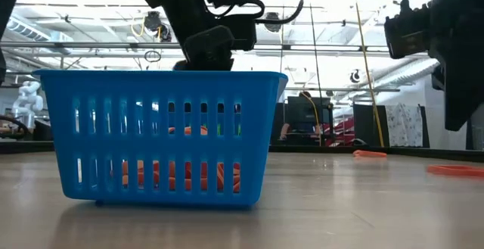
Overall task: Sort rubber bands into baskets
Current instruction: Put the orange rubberband into the blue bin
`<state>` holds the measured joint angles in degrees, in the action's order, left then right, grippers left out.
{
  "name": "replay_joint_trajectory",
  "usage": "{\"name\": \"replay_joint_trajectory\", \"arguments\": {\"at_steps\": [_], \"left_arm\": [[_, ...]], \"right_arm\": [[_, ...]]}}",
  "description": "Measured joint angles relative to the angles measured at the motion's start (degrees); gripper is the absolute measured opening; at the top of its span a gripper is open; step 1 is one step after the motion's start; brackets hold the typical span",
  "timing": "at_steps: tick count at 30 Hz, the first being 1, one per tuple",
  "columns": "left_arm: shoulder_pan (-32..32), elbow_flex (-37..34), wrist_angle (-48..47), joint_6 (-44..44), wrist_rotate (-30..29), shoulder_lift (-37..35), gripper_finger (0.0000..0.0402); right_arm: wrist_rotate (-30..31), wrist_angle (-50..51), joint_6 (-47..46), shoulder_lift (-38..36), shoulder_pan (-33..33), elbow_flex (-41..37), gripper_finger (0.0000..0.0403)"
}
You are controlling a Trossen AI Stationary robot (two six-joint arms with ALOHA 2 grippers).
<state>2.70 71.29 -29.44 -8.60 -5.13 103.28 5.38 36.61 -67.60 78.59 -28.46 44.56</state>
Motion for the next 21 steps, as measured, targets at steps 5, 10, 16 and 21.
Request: {"name": "replay_joint_trajectory", "arguments": {"at_steps": [5, 10, 16, 21], "left_arm": [[0.20, 0.00, -0.23, -0.13, 0.51, -0.02, 0.0096], [0.46, 1.87, -1.83, -0.13, 0.07, -0.02, 0.0136], [0.43, 6.53, -4.63, -0.15, -0.08, -0.08, 0.0150], [1.12, 8.14, -4.70, -0.11, -0.08, -0.27, 0.0150]], "right_arm": [[0.72, -0.35, -4.38, -0.09, -0.16, 0.02, 0.0171], [3.90, -0.37, -8.20, 0.90, -0.59, 0.02, 0.0171], [4.79, -0.46, -11.12, 3.74, -1.57, 0.02, 0.0171], [4.60, -1.94, -11.29, 8.08, -3.34, 0.02, 0.0171]]}}
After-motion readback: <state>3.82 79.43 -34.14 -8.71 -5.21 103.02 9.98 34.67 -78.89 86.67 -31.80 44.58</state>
